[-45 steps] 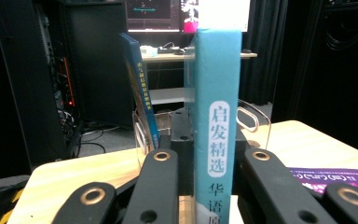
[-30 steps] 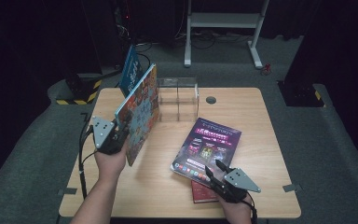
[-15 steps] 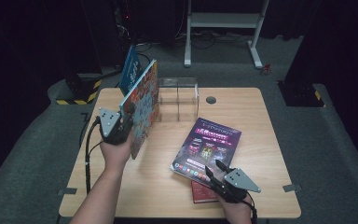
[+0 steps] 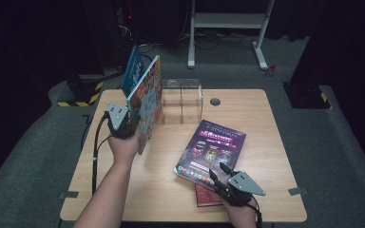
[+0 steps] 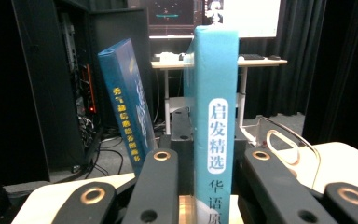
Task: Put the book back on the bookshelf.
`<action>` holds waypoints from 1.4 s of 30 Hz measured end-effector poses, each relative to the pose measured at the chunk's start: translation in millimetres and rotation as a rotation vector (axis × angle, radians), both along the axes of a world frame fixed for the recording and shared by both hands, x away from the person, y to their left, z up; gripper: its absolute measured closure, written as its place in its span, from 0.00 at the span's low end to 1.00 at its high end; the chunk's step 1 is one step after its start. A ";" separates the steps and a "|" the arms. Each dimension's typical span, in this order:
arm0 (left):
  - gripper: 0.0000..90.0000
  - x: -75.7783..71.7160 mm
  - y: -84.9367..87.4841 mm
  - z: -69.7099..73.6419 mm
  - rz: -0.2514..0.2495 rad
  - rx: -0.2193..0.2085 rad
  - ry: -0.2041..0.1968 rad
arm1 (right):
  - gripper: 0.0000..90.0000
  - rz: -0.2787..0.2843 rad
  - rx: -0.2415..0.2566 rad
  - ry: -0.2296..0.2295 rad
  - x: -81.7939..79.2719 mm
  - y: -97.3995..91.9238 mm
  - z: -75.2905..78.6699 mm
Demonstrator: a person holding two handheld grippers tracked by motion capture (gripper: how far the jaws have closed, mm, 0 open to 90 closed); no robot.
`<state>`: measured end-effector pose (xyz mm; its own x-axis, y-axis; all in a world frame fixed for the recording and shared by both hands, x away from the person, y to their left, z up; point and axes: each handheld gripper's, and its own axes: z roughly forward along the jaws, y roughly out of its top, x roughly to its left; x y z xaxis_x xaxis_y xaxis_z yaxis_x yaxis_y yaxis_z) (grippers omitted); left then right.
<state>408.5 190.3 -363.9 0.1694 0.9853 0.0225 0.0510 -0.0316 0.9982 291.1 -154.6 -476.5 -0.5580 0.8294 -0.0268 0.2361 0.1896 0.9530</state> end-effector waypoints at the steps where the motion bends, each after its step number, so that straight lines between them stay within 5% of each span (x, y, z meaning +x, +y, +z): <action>1: 0.90 1.6 -1.1 -0.5 0.002 0.001 0.000 | 0.59 0.000 -0.001 -0.001 -0.1 0.0 0.0; 13: 0.90 17.0 -5.6 -6.3 0.029 -0.016 -0.032 | 0.59 -0.001 0.000 0.002 0.2 -1.4 -0.5; 42: 0.90 25.3 -15.9 -31.4 0.057 -0.020 -0.079 | 0.60 0.010 -0.004 0.002 -1.2 0.5 -1.7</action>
<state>433.8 174.4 -395.3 0.1115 0.9937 0.0141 -0.0272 -0.0112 0.9996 289.9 -154.1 -478.2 -0.5662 0.8238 -0.0288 0.2365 0.1958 0.9517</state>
